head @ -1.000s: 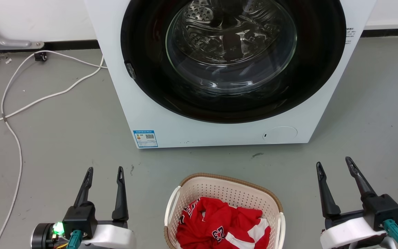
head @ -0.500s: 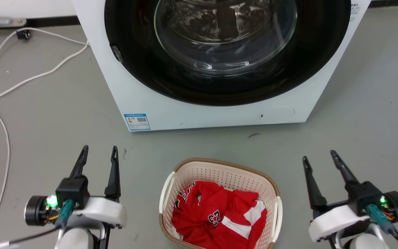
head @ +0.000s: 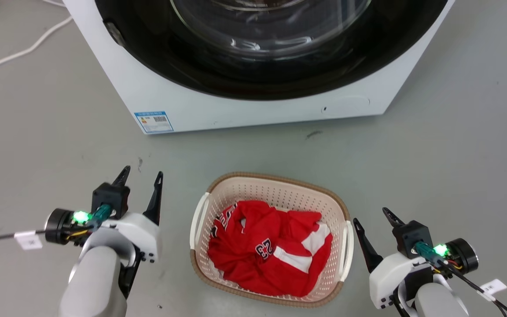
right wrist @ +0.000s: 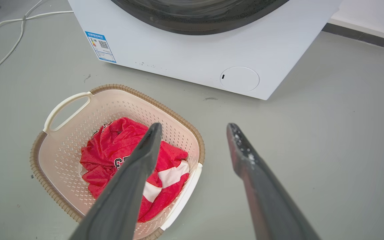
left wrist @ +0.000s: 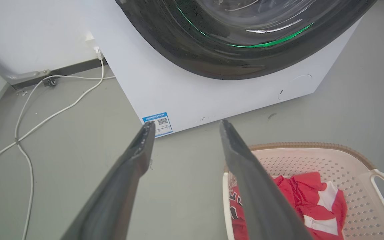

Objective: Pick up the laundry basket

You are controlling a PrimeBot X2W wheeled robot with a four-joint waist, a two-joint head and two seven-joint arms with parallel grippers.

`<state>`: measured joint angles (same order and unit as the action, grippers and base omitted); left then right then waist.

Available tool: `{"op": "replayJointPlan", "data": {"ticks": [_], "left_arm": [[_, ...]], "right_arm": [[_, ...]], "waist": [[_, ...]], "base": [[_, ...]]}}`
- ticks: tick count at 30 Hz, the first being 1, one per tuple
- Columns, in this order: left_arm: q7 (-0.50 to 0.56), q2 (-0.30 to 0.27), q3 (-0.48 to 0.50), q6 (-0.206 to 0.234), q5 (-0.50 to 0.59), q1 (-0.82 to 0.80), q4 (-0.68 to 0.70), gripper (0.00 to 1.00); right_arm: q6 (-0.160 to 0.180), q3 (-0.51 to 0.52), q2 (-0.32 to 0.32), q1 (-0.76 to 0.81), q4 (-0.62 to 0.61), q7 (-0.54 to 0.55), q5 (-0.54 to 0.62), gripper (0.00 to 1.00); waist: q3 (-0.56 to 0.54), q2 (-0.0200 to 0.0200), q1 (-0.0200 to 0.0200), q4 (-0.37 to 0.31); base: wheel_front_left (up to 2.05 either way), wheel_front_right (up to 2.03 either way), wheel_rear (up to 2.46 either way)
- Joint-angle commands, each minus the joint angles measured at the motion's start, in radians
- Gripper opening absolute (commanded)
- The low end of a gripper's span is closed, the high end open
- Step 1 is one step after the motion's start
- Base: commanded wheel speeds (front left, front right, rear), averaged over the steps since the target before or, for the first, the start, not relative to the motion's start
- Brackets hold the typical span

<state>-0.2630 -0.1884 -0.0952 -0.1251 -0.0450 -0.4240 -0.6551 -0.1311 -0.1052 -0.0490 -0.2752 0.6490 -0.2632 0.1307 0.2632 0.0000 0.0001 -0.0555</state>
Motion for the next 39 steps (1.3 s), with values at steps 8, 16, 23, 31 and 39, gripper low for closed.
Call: {"op": "replayJointPlan", "data": {"ticks": [8, 16, 23, 31, 39], "left_arm": [[0.006, -0.018, -0.155, -0.004, -0.078, -0.187, -0.238, 1.00], [0.049, -0.030, -0.314, -0.004, -0.192, -0.313, -0.397, 1.00], [0.101, -0.027, -0.409, -0.004, -0.272, -0.379, -0.460, 1.00], [0.135, -0.043, -0.507, -0.004, -0.357, -0.441, -0.503, 1.00], [0.154, -0.058, -0.585, -0.004, -0.417, -0.484, -0.530, 1.00]], "right_arm": [[0.001, -0.047, -0.002, -0.140, 0.201, -0.003, 0.006, 1.00], [0.001, -0.104, -0.002, -0.243, 0.364, -0.002, -0.050, 1.00], [0.001, -0.145, -0.002, -0.309, 0.447, -0.002, -0.091, 1.00], [0.001, -0.210, -0.002, -0.376, 0.511, 0.004, -0.167, 1.00], [0.001, -0.269, -0.002, -0.425, 0.537, 0.032, -0.249, 1.00]], "waist": [[0.141, 0.0000, -0.0001, -0.023], [0.235, 0.0000, -0.0001, -0.037], [0.306, 0.0000, -0.0001, -0.042], [0.386, 0.0000, -0.0001, -0.053], [0.449, 0.0000, -0.0001, -0.057]], "base": [[0.00, 0.00, 0.00], [0.00, 0.00, 0.00], [0.00, 0.00, 0.00], [0.00, 0.00, 0.00], [0.00, 0.00, 0.00]]}}
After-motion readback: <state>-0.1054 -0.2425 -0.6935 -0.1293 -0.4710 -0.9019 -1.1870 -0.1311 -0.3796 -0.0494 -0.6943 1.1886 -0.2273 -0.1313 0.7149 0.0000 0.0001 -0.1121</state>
